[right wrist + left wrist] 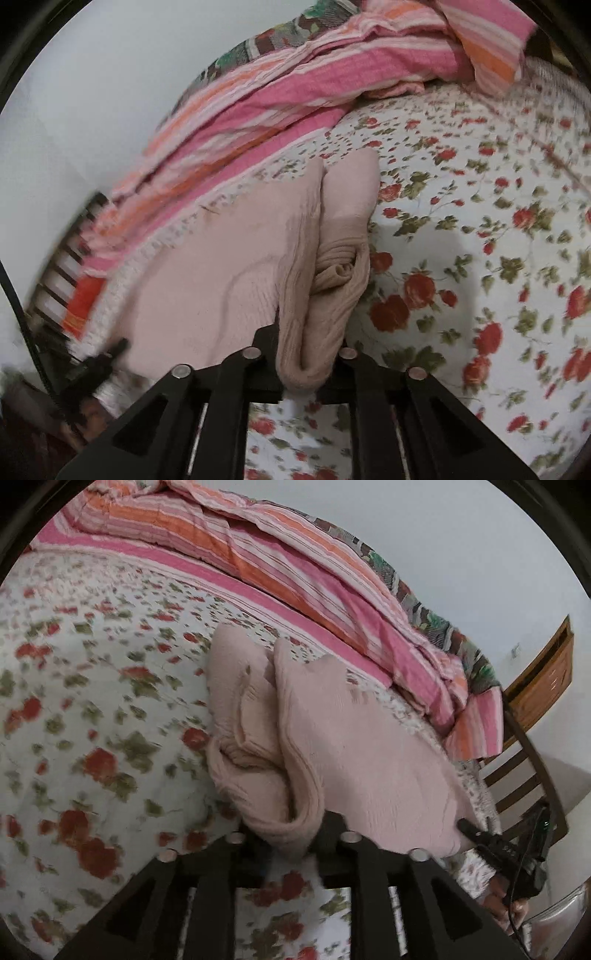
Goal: Fold small clothes
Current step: 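Lay the folded hem down and open both tools, then press and smooth the folded pink sweater flat with both tools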
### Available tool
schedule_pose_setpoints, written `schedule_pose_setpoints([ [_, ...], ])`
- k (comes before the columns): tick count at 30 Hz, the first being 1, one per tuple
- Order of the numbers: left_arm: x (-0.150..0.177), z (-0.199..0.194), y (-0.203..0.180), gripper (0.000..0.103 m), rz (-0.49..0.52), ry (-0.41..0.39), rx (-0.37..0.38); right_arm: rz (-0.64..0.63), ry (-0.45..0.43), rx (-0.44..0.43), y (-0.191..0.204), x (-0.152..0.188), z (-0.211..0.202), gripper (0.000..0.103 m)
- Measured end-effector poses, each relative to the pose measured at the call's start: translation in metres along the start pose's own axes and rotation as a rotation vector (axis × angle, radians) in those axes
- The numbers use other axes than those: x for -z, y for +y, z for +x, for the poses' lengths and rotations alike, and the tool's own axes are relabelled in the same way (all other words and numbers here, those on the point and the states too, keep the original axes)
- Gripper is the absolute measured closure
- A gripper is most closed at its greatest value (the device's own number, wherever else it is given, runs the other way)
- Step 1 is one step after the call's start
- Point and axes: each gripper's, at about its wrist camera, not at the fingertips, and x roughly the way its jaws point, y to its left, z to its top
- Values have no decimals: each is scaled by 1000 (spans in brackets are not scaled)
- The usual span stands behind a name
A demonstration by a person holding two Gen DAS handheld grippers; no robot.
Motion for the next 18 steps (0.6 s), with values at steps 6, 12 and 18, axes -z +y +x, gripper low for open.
schedule_pose_setpoints([
  [6, -21, -29, 5, 48, 92, -120, -76, -108, -107, 91, 7, -16, -23, 63],
  [12, -72, 1, -15, 48, 181, -105, -115, -75, -121, 107, 11, -66, 2, 63],
  [18, -113, 60, -38, 50, 247, -59, -162, -63, -75, 193, 19, -104, 55, 68],
])
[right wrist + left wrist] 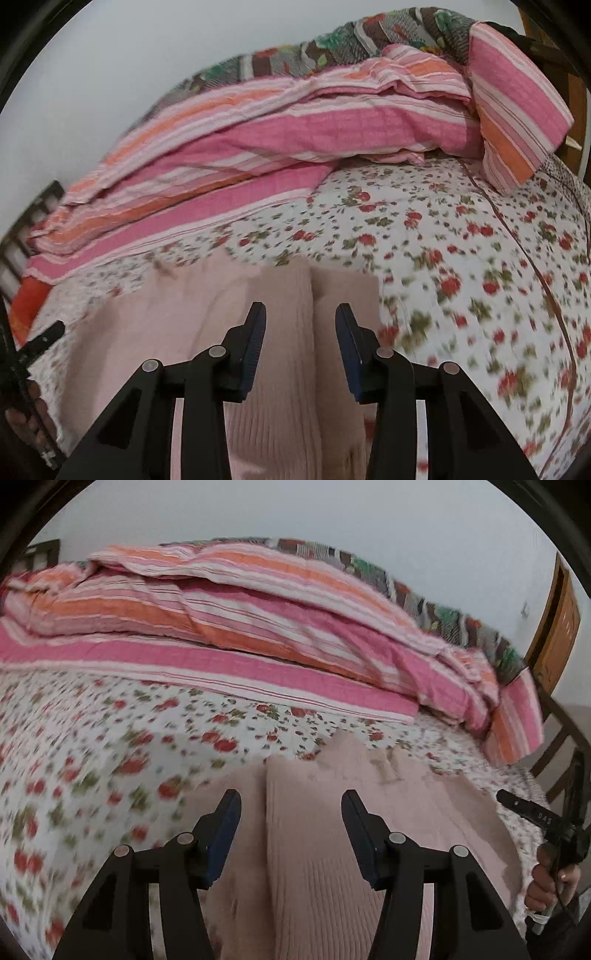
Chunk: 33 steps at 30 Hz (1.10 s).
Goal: Fold small clothes
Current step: 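Press and smooth the folded pink sweater flat with both tools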
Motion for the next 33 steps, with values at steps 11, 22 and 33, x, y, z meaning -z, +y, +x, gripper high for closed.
schedule_pose_setpoints([
  [11, 10, 49, 18, 91, -45, 72, -36, -10, 32, 16, 0, 12, 51, 97],
  [22, 16, 49, 11, 94, 1, 52, -88, -5, -5, 45, 1, 17, 48, 97],
  [33, 26, 35, -5, 89, 137, 21, -158, -65, -84, 56, 13, 26, 24, 79],
])
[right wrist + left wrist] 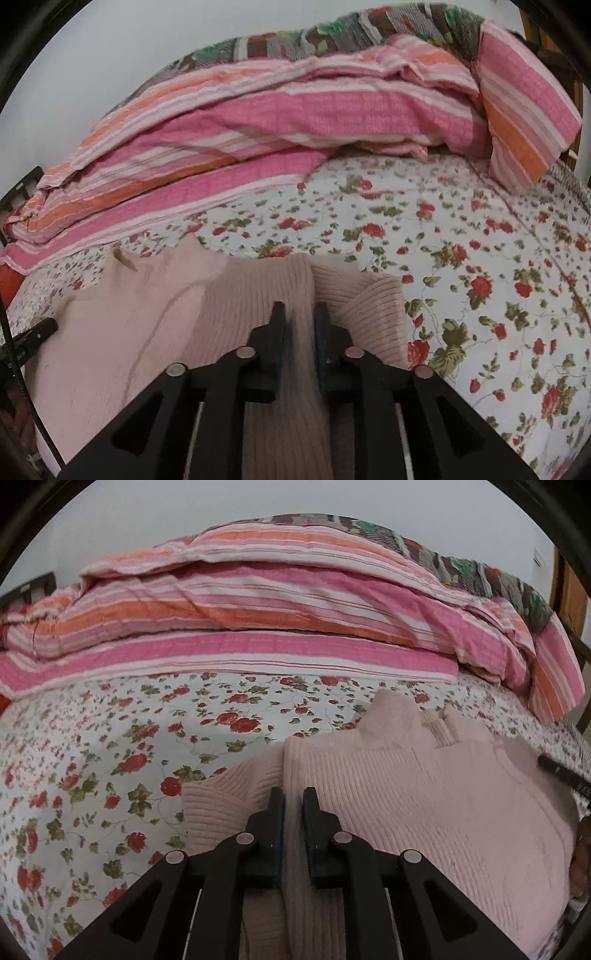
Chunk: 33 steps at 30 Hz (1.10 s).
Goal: Fold small clothes
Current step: 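Press and smooth the folded pink sweater flat with both tools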
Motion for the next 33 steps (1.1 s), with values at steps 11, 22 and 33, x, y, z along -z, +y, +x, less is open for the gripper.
schedule_pose_setpoints([
  [11, -8, -10, 15, 41, -51, -41, 70, -196, 20, -172, 93, 9, -41, 56],
  [22, -13, -16, 40, 41, -116, -54, 116, -221, 298, -3, 135, 2, 47, 60],
  [33, -16, -20, 56, 41, -182, -63, 155, -220, 305, 43, 144, -10, 64, 60],
])
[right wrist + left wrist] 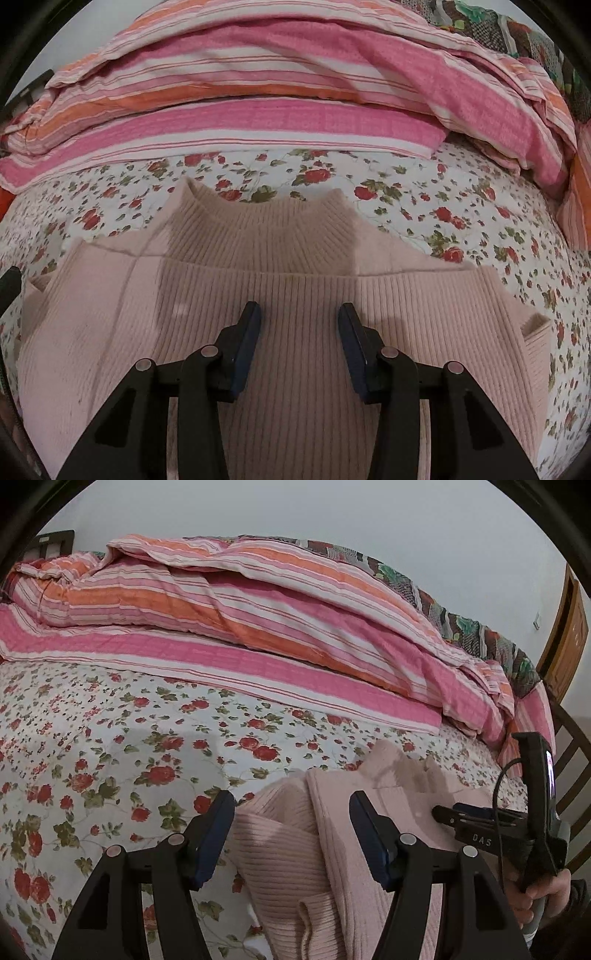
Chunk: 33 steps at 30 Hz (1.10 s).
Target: Fold small clothes
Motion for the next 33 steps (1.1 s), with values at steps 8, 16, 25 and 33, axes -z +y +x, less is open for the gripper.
schedule_pose_setpoints([
  [8, 3, -8, 2, 40, 14, -12, 5, 33, -48, -33, -3, 33, -43, 60],
  [16, 5, -10, 6, 40, 1, -6, 9, 9, -71, -52, 2, 69, -72, 60],
  [25, 10, -7, 6, 40, -2, 9, 13, -53, -149, 13, 17, 115, -98, 60],
  [33, 16, -4, 4, 40, 16, 23, -10, -83, -155, -4, 22, 157, -104, 60],
])
